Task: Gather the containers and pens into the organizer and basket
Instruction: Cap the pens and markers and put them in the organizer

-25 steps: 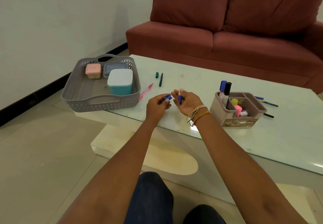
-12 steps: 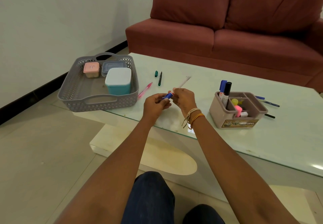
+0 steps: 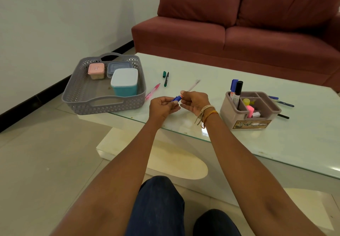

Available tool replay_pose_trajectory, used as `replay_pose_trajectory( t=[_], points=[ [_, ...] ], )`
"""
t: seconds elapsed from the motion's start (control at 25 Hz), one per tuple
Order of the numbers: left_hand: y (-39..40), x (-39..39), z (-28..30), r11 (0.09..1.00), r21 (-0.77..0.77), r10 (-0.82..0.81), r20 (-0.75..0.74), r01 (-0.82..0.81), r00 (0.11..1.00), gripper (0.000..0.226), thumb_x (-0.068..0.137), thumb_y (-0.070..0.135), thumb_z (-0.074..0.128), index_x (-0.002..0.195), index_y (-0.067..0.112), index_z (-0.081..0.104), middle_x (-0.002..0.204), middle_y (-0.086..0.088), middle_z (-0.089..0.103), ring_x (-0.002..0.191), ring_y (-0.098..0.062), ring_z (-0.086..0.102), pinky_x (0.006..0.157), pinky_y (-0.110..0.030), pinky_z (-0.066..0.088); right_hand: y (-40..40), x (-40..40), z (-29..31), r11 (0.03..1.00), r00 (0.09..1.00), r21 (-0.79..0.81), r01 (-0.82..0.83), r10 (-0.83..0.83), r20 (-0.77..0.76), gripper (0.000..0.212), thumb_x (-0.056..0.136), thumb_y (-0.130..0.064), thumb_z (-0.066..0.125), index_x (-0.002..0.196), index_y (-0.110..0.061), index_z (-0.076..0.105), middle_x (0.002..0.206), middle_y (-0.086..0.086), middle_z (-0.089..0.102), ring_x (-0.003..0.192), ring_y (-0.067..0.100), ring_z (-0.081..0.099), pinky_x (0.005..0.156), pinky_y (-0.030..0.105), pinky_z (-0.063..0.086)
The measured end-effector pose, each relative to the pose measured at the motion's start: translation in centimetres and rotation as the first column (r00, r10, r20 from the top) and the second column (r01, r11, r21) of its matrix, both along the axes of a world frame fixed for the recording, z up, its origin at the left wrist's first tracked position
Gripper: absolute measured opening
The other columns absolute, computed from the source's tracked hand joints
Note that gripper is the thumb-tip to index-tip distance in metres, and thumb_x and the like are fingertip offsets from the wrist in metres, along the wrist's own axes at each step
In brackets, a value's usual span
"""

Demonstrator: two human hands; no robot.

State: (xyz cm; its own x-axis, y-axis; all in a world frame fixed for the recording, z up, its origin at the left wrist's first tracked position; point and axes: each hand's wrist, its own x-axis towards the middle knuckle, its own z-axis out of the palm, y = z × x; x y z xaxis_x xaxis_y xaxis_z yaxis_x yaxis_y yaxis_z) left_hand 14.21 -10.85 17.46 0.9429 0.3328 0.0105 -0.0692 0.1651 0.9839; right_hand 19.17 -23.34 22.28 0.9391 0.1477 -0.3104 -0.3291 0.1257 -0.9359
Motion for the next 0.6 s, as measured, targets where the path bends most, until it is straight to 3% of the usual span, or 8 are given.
replay_pose_trajectory(
  t=[0.16, 0.24, 0.44, 0.52, 0.6],
  points=[
    [-0.9, 0.1, 0.8, 0.962, 0.271, -0.017, -0.081, 0.039, 0.997, 0.024, 0.074, 0.014, 0.081, 0.092, 0.011, 0.065, 0.083, -0.014, 0.073, 0.065, -0.015, 0.073, 0.061, -0.021, 0.058, -0.4, -0.4, -0.6, 1.000, 0.999, -0.011, 0.027, -0.027, -0.023, 0.023, 0.085, -0.010, 0.070, 0.101, 0.005, 0.065, 0.086, 0.017, 0.066, 0.070, 0.022, 0.064, 0.061, 0.028, 0.057],
    [-1.4, -0.2, 1.2, 0.937, 0.347, -0.011, -0.110, 0.048, 0.994, 0.030, 0.067, 0.024, 0.086, 0.087, 0.019, 0.062, 0.074, -0.007, 0.073, 0.061, -0.016, 0.072, 0.056, -0.023, 0.058, -0.5, -0.8, -0.7, 0.995, 0.998, -0.089, 0.054, -0.056, -0.020, 0.023, 0.084, -0.013, 0.071, 0.097, 0.005, 0.066, 0.083, 0.017, 0.064, 0.065, 0.022, 0.059, 0.062, 0.028, 0.054],
    [-2.3, -1.1, 2.5, 0.863, 0.504, -0.020, -0.022, 0.028, 1.000, 0.044, 0.066, 0.037, 0.084, 0.085, 0.021, 0.048, 0.066, 0.000, 0.067, 0.053, -0.016, 0.069, 0.041, -0.022, 0.051, -1.7, -2.4, 1.4, 0.997, 0.998, -0.060, 0.050, -0.052, -0.034, 0.014, 0.089, -0.011, 0.063, 0.096, 0.002, 0.063, 0.073, 0.012, 0.061, 0.058, 0.018, 0.057, 0.054, 0.029, 0.052],
    [-2.4, -1.4, 3.3, 0.873, 0.485, -0.062, -0.003, 0.055, 0.998, 0.048, 0.065, 0.037, 0.085, 0.087, 0.022, 0.045, 0.065, 0.000, 0.063, 0.052, -0.013, 0.067, 0.041, -0.022, 0.050, -3.0, -3.0, 3.1, 0.987, 0.995, -0.137, 0.082, -0.073, 0.064, 0.013, 0.091, -0.011, 0.061, 0.093, 0.001, 0.064, 0.067, 0.010, 0.056, 0.051, 0.016, 0.051, 0.050, 0.026, 0.051],
    [-2.7, -1.7, 3.7, 0.887, 0.458, -0.071, -0.005, 0.065, 0.997, 0.052, 0.064, 0.040, 0.085, 0.091, 0.021, 0.046, 0.067, -0.002, 0.061, 0.052, -0.011, 0.065, 0.042, -0.023, 0.050, -5.0, -3.8, 5.4, 0.951, 0.964, -0.293, 0.099, -0.018, 0.267, 0.012, 0.087, -0.012, 0.066, 0.092, -0.002, 0.069, 0.066, 0.007, 0.058, 0.052, 0.014, 0.052, 0.047, 0.023, 0.053]
  ],
)
